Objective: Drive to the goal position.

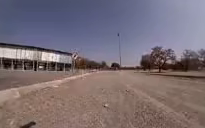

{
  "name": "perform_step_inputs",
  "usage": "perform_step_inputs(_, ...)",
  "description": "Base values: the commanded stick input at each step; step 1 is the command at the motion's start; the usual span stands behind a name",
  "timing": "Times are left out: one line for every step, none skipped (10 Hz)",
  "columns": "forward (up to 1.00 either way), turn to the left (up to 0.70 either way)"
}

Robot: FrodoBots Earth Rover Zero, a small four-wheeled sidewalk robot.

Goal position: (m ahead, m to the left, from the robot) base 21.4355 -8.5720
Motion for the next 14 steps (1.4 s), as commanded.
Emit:
perform_step_inputs(1.00,0.00)
perform_step_inputs(1.00,0.00)
perform_step_inputs(1.00,0.00)
perform_step_inputs(1.00,0.00)
perform_step_inputs(1.00,0.00)
perform_step_inputs(1.00,0.00)
perform_step_inputs(1.00,0.00)
perform_step_inputs(1.00,0.00)
perform_step_inputs(1.00,0.00)
perform_step_inputs(1.00,0.00)
perform_step_inputs(1.00,0.00)
perform_step_inputs(1.00,0.00)
perform_step_inputs(1.00,0.00)
perform_step_inputs(1.00,0.00)
